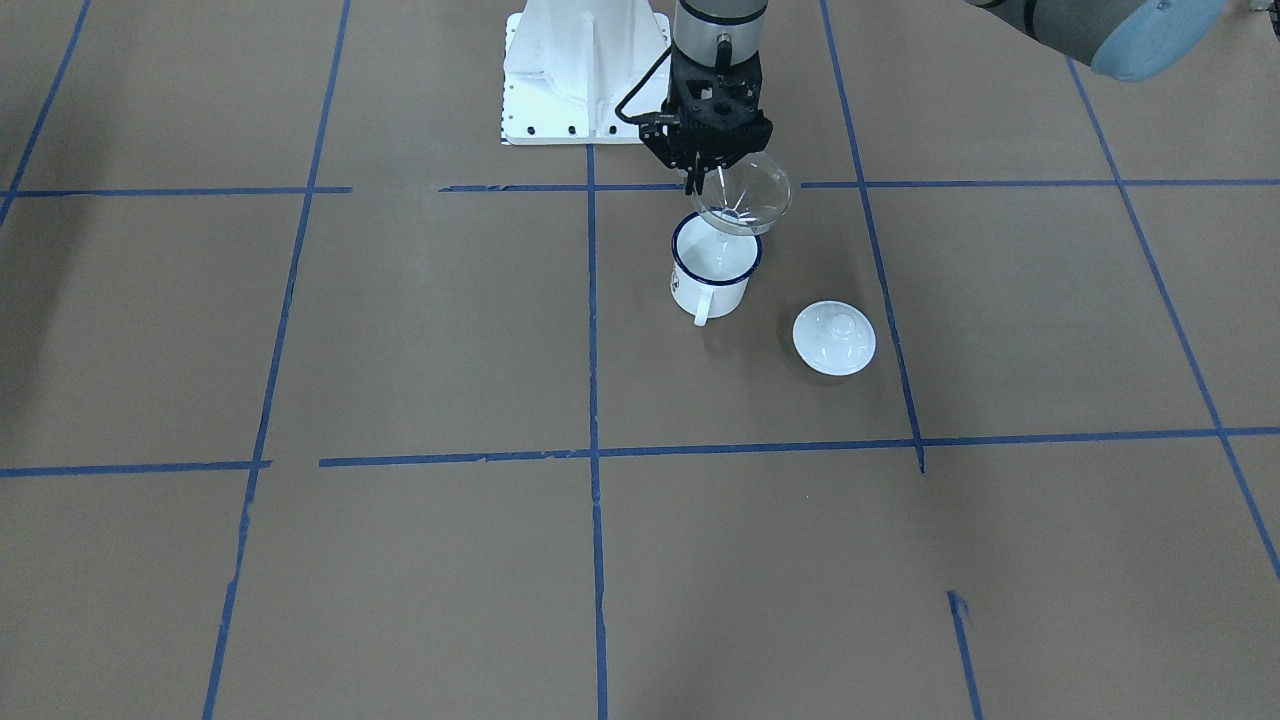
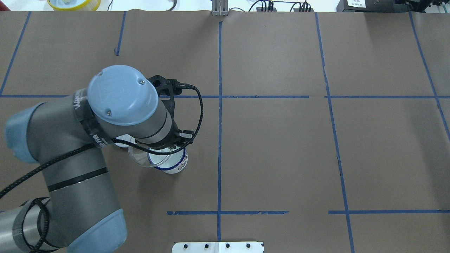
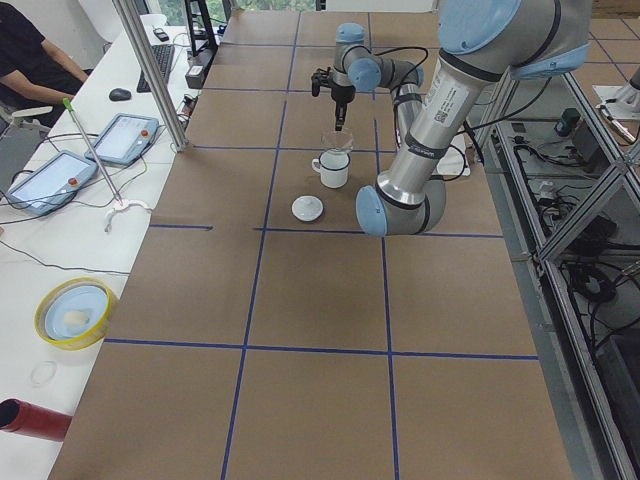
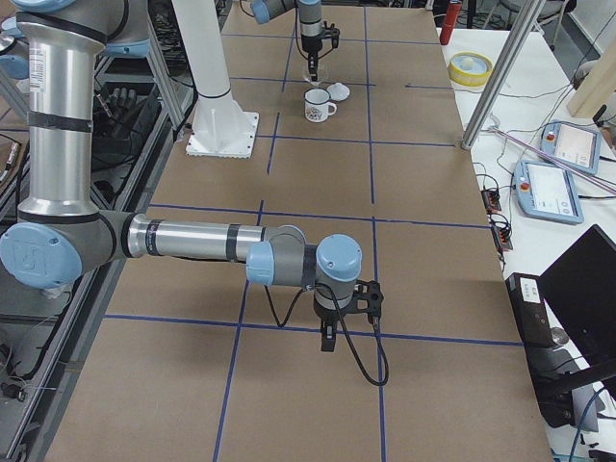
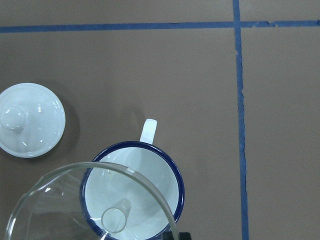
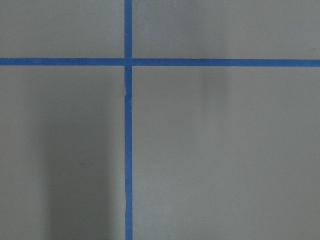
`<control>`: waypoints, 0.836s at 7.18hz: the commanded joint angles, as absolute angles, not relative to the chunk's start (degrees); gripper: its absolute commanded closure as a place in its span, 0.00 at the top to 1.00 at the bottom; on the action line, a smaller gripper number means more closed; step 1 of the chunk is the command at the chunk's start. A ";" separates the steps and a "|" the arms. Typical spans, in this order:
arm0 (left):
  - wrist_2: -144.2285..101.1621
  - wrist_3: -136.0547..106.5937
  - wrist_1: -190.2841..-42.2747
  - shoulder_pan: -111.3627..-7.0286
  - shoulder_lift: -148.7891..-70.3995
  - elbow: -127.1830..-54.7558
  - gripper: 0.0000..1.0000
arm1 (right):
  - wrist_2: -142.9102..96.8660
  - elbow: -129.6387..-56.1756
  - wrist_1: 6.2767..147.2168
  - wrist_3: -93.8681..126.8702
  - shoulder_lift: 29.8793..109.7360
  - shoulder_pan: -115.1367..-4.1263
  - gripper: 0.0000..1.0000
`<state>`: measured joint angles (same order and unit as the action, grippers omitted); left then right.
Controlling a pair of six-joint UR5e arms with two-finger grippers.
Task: Remove funnel from cup
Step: 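Lift the glass funnel up out of the mug with the left gripper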
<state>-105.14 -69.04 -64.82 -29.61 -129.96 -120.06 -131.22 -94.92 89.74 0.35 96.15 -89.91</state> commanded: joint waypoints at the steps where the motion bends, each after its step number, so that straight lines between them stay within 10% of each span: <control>1: -105.38 -69.52 -58.45 -35.83 -133.85 -123.48 0.00 | -131.22 -94.92 89.74 0.35 96.15 -89.91 1.00; 6: -96.02 -100.20 -101.24 -43.94 -126.06 -110.51 0.00 | -131.22 -94.92 89.74 0.35 96.15 -89.91 1.00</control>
<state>-99.67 -91.29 -89.21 -42.93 -128.77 -114.34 -131.22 -94.92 89.74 0.35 96.15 -89.91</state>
